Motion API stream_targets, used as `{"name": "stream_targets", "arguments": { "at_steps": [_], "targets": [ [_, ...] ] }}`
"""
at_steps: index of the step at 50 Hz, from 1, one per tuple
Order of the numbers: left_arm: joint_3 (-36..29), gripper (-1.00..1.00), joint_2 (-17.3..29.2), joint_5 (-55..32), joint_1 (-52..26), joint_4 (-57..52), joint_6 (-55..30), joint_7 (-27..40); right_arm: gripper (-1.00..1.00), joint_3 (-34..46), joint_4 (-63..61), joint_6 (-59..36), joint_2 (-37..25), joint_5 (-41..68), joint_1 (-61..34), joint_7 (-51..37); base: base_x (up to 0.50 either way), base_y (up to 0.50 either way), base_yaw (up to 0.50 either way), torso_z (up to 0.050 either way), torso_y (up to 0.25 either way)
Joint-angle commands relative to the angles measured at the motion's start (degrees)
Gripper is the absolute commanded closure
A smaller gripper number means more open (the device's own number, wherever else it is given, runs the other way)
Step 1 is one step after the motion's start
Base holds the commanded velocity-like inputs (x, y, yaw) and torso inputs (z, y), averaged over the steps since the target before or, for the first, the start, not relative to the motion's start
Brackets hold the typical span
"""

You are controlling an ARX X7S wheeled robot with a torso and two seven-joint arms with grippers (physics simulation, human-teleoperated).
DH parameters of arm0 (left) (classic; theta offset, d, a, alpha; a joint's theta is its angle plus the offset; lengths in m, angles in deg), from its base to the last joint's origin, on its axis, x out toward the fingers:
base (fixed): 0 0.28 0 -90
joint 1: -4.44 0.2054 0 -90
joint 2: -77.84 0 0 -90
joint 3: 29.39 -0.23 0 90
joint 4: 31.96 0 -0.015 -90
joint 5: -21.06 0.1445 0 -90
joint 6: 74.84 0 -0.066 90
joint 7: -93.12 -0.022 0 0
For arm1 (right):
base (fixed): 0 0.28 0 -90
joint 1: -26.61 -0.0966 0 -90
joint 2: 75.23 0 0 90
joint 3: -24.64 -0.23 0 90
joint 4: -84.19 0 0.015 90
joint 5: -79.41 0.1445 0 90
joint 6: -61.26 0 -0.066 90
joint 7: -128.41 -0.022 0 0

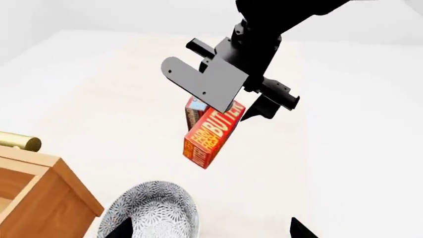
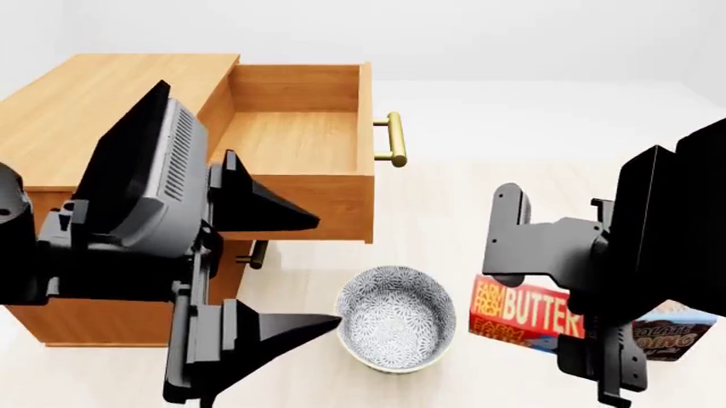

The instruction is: Put the butter at the back in the top drawer of the cabinet and close it.

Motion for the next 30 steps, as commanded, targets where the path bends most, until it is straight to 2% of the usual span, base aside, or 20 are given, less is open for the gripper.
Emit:
{"name": "stream_targets", "arguments": {
  "at_steps": [1,30],
  "targets": [
    [-0.5,-1.0,-3.5,-0.5,-3.5,2.2,-4.6,-1.7,1.0,0.4,0.4,0.9,3.8,2.6,-4.0,-2.1,0.0,0.0,0.0,0.0,0.0],
    [-2.3,-1.0,-9.0,2.5,-3.2,4.1,-5.7,-3.2,1.0,-2.3,-2.1,1.6,8.5,11.3,-8.5,-6.7,0.0,0.0,0.0,0.0,0.001]
  ]
}}
